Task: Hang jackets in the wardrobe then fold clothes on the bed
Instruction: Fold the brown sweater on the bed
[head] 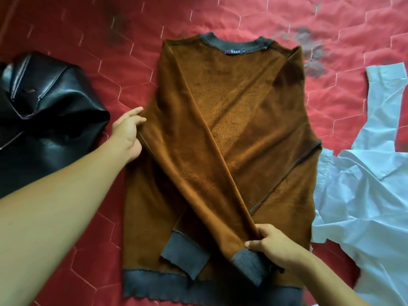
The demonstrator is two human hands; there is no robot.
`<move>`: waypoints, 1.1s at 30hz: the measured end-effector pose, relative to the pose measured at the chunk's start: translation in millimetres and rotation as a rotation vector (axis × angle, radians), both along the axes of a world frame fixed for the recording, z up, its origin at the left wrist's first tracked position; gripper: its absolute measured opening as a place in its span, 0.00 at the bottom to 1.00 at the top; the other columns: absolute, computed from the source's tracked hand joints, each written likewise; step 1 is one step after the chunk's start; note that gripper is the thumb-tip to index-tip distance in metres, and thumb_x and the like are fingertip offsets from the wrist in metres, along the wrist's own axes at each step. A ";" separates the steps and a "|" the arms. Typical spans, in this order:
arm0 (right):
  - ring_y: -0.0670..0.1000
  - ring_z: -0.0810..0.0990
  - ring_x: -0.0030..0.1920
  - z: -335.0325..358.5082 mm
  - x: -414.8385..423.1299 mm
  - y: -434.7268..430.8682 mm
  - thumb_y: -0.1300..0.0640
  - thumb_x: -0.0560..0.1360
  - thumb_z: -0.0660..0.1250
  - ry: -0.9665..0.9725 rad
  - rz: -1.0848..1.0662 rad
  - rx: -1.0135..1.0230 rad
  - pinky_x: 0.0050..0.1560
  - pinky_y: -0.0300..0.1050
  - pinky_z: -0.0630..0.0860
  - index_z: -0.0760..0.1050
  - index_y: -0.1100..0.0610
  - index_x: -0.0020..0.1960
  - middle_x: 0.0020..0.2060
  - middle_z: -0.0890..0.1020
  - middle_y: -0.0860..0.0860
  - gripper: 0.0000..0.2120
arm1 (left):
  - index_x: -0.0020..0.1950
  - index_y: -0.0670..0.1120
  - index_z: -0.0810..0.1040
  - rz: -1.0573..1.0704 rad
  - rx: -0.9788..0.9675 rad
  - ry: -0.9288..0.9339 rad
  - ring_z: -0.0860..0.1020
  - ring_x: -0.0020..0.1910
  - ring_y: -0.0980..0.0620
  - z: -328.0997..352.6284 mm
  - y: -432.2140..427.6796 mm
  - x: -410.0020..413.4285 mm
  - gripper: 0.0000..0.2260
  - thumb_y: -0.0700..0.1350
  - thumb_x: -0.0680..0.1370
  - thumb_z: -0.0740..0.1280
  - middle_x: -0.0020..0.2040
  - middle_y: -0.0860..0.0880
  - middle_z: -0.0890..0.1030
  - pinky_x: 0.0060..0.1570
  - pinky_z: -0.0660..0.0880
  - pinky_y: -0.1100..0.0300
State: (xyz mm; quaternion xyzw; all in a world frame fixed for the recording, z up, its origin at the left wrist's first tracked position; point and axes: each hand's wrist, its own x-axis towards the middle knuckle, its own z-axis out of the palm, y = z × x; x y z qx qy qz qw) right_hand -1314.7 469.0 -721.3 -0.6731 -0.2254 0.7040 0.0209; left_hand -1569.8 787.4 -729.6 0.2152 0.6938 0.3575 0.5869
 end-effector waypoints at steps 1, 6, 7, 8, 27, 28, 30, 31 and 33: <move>0.44 0.84 0.50 1.7 1.0 -0.4 0.53 0.77 0.72 -0.012 0.027 0.013 0.59 0.48 0.80 0.81 0.49 0.56 0.48 0.86 0.45 0.08 | 0.56 0.47 0.85 -0.069 0.018 0.091 0.84 0.50 0.49 0.8 -1.3 0.0 0.16 0.31 0.75 0.66 0.56 0.42 0.84 0.57 0.81 0.55; 0.46 0.80 0.47 15.5 -9.0 6.1 0.31 0.74 0.65 -0.551 0.526 0.184 0.49 0.47 0.80 0.67 0.43 0.54 0.47 0.79 0.43 0.19 | 0.65 0.51 0.79 -0.610 0.264 1.011 0.72 0.62 0.43 8.6 -17.4 -5.9 0.16 0.46 0.77 0.67 0.66 0.42 0.67 0.65 0.69 0.56; 0.49 0.79 0.47 19.8 -14.6 10.8 0.32 0.75 0.64 -0.722 0.488 0.337 0.47 0.48 0.79 0.66 0.44 0.54 0.48 0.78 0.45 0.19 | 0.69 0.50 0.76 -0.706 0.366 1.054 0.68 0.67 0.41 10.0 -19.9 -3.9 0.19 0.48 0.78 0.67 0.69 0.41 0.65 0.69 0.67 0.52; 0.51 0.79 0.49 22.0 -22.5 15.6 0.35 0.76 0.64 -0.859 0.410 0.516 0.48 0.49 0.79 0.66 0.47 0.57 0.50 0.78 0.48 0.19 | 0.73 0.50 0.72 -0.829 0.465 1.085 0.64 0.72 0.39 8.2 -21.3 0.5 0.21 0.49 0.79 0.67 0.73 0.40 0.63 0.72 0.64 0.48; 0.59 0.37 0.82 -40.4 7.6 147.4 0.28 0.80 0.43 -1.049 0.603 0.770 0.77 0.72 0.42 0.45 0.49 0.83 0.83 0.44 0.56 0.39 | 0.82 0.48 0.35 -1.361 0.572 1.250 0.34 0.80 0.46 -29.3 64.7 67.2 0.42 0.69 0.80 0.53 0.80 0.43 0.31 0.80 0.40 0.48; 0.59 0.35 0.81 -46.3 15.5 153.0 0.26 0.79 0.41 -1.061 0.642 0.752 0.76 0.72 0.41 0.44 0.48 0.83 0.83 0.43 0.55 0.40 | 0.82 0.48 0.36 -1.378 0.516 1.235 0.34 0.80 0.46 -30.4 72.4 69.4 0.43 0.70 0.79 0.53 0.80 0.44 0.31 0.80 0.40 0.48; 0.60 0.35 0.81 -54.1 22.1 155.7 0.25 0.78 0.39 -1.078 0.689 0.760 0.76 0.73 0.41 0.44 0.47 0.83 0.83 0.43 0.55 0.41 | 0.82 0.50 0.36 -1.407 0.404 1.204 0.36 0.81 0.46 -33.0 84.8 68.2 0.45 0.74 0.76 0.51 0.81 0.44 0.31 0.80 0.41 0.47; 0.60 0.36 0.81 -55.4 22.2 155.6 0.24 0.78 0.39 -1.084 0.687 0.765 0.76 0.72 0.40 0.44 0.46 0.83 0.83 0.43 0.55 0.41 | 0.82 0.51 0.36 -1.420 0.380 1.215 0.37 0.81 0.45 -33.5 88.9 66.9 0.46 0.76 0.75 0.50 0.81 0.44 0.32 0.80 0.42 0.47; 0.59 0.36 0.81 -51.7 19.9 154.7 0.24 0.78 0.39 -1.058 0.664 0.770 0.76 0.71 0.39 0.44 0.45 0.83 0.83 0.43 0.54 0.41 | 0.82 0.51 0.38 -1.425 0.368 1.253 0.36 0.81 0.45 -30.6 89.8 67.5 0.47 0.77 0.73 0.48 0.81 0.44 0.34 0.79 0.42 0.44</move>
